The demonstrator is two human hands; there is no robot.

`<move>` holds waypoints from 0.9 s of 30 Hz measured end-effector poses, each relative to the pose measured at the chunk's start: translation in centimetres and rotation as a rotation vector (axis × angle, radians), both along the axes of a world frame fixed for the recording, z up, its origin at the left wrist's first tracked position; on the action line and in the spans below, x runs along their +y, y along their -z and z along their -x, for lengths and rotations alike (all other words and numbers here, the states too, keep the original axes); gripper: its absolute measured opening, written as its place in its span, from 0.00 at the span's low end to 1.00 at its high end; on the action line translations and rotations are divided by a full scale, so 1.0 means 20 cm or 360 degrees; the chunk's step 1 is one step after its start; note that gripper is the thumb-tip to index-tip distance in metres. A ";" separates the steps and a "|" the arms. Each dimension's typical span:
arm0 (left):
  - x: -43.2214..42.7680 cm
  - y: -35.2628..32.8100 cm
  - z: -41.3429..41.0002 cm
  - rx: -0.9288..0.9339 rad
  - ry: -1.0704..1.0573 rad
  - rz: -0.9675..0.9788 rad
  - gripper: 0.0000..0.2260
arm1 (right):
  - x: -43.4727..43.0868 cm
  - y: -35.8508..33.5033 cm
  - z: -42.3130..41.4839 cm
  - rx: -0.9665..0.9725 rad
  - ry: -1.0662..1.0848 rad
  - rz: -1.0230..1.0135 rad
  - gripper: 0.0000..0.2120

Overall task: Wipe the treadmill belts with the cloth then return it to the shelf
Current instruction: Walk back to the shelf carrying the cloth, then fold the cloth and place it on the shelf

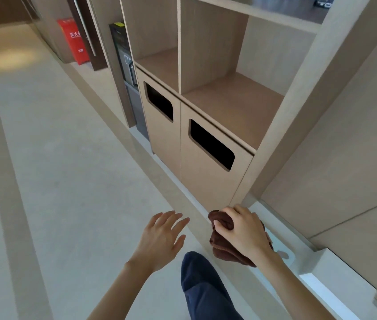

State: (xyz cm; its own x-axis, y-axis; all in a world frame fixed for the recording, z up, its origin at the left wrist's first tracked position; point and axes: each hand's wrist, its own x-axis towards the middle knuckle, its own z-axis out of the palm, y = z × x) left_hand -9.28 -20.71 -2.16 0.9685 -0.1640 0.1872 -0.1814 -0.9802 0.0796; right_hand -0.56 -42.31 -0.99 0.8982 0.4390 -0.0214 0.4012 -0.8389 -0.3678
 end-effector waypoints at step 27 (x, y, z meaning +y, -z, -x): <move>0.45 -0.07 -2.03 0.0198 0.0682 0.0016 0.19 | 0.41 -0.01 -1.92 -0.0220 0.0626 0.0239 0.17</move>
State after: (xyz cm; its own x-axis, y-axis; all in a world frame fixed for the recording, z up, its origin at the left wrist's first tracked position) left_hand 31.25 -11.71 -0.86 0.8287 -0.5543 0.0772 -0.5595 -0.8177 0.1353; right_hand 37.83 -34.14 -0.88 0.9952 0.0643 0.0735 0.0776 -0.9777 -0.1953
